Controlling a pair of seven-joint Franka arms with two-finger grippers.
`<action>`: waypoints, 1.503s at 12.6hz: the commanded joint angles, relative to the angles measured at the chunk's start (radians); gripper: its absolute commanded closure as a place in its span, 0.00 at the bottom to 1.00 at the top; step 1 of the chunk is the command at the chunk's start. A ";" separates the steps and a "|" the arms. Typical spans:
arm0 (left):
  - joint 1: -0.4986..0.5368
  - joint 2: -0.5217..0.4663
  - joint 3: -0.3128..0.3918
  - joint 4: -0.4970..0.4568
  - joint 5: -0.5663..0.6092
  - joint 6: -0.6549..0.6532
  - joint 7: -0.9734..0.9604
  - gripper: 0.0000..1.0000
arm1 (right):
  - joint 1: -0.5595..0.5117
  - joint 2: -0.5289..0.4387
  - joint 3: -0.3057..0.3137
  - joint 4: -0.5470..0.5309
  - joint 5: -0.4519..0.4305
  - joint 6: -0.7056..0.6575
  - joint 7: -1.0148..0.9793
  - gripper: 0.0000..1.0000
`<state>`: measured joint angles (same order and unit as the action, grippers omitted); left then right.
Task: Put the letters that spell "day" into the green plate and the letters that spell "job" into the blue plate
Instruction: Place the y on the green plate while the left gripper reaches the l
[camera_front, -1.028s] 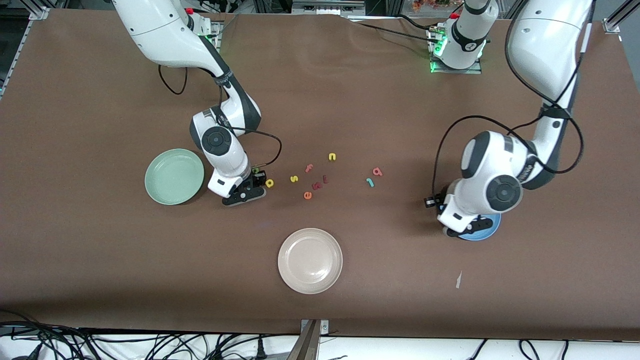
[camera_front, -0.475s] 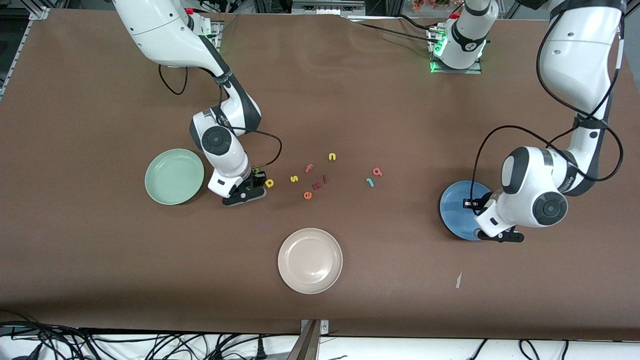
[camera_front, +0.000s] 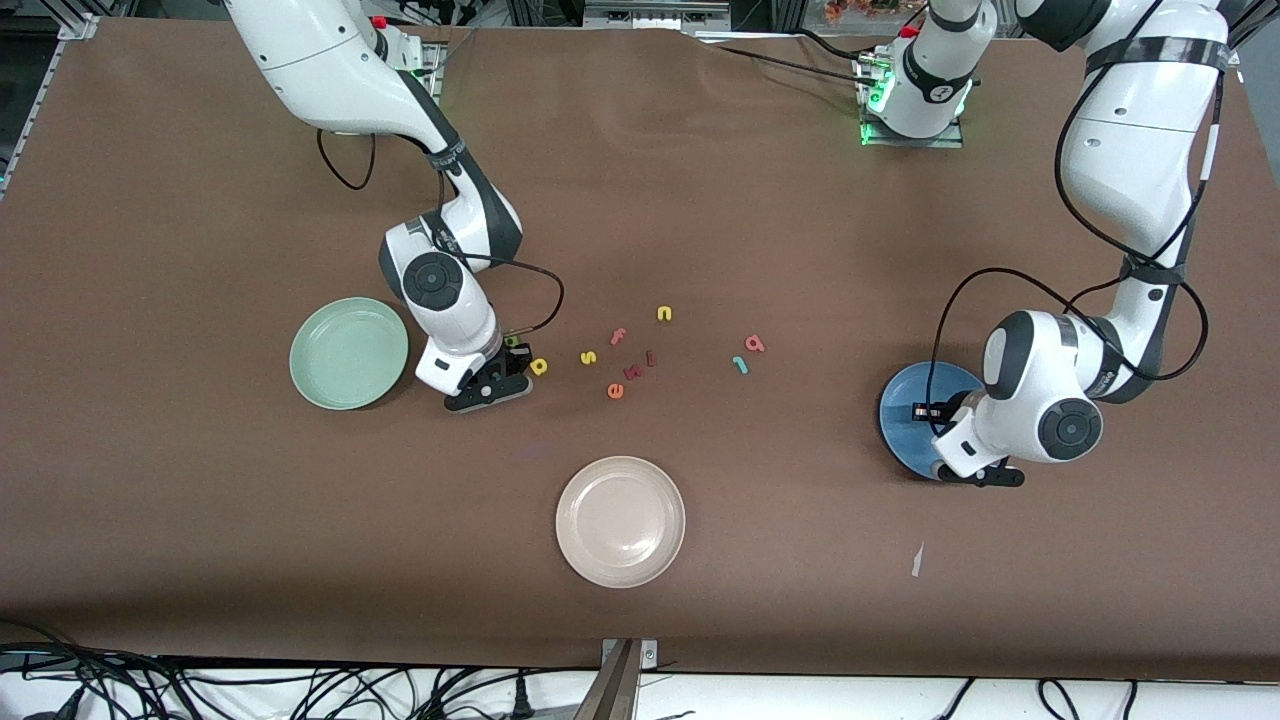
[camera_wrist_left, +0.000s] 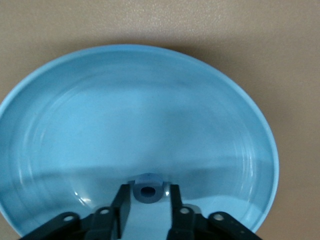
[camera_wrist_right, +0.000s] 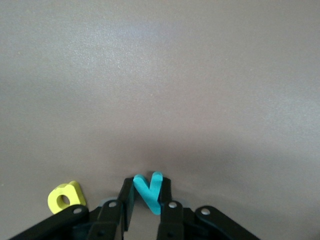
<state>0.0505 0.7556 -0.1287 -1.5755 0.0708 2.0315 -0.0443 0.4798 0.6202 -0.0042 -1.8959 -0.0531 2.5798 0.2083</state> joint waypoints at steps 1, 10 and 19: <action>0.008 -0.007 -0.006 0.003 0.023 -0.002 0.018 0.00 | 0.005 0.013 -0.010 0.006 0.004 0.006 -0.003 0.94; -0.023 -0.130 -0.152 0.006 0.004 -0.126 -0.283 0.00 | -0.090 -0.216 -0.008 -0.075 0.006 -0.216 -0.183 0.98; -0.221 -0.055 -0.258 0.002 0.017 0.031 -0.879 0.00 | -0.363 -0.427 -0.008 -0.338 -0.005 -0.265 -0.580 0.46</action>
<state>-0.1422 0.6676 -0.3920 -1.5750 0.0704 2.0076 -0.8670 0.1357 0.2164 -0.0271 -2.2005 -0.0534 2.2997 -0.3516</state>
